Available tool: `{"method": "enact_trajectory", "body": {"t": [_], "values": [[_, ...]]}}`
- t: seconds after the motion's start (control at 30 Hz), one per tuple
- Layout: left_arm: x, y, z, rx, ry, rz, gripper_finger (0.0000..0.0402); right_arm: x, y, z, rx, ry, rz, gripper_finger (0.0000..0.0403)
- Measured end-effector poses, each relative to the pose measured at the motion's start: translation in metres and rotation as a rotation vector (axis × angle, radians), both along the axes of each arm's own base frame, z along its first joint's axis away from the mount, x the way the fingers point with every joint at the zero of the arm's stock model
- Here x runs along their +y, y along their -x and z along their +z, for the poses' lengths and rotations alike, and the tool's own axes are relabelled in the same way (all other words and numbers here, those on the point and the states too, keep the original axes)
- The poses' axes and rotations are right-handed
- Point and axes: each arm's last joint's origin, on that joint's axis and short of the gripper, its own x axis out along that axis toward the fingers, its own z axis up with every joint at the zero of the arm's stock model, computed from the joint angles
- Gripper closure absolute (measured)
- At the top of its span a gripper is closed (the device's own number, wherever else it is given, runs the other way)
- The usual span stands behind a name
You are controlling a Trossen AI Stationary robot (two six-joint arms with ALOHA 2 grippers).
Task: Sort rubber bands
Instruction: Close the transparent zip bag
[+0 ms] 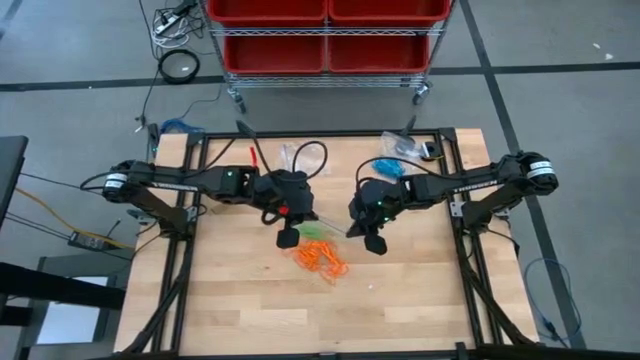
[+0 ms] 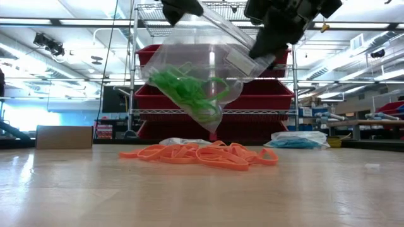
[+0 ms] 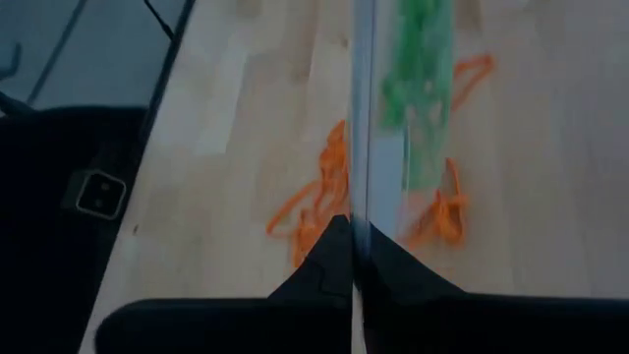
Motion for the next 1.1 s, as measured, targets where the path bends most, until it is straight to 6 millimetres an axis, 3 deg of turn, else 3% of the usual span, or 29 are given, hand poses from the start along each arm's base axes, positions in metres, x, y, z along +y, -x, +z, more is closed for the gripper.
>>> {"method": "enact_trajectory", "body": {"t": [0.23, 0.63, 0.87, 1.1], "values": [[-0.002, 0.007, 0.004, 0.008, -0.013, 0.013, 0.0401, -0.001, 0.011, -0.012, 0.161, 0.023, -0.025, 0.0403], [0.001, 0.004, 0.006, -0.022, -0.088, 0.104, 0.0401, 0.002, 0.017, -0.014, 0.229, 0.054, -0.081, 0.0403], [0.015, -0.002, 0.013, -0.112, -0.187, 0.161, 0.0401, 0.028, 0.022, -0.016, 0.242, 0.129, -0.084, 0.0403], [0.05, -0.015, 0.01, -0.161, -0.253, 0.217, 0.0401, 0.061, 0.03, -0.015, 0.213, 0.213, -0.148, 0.0403]]}}
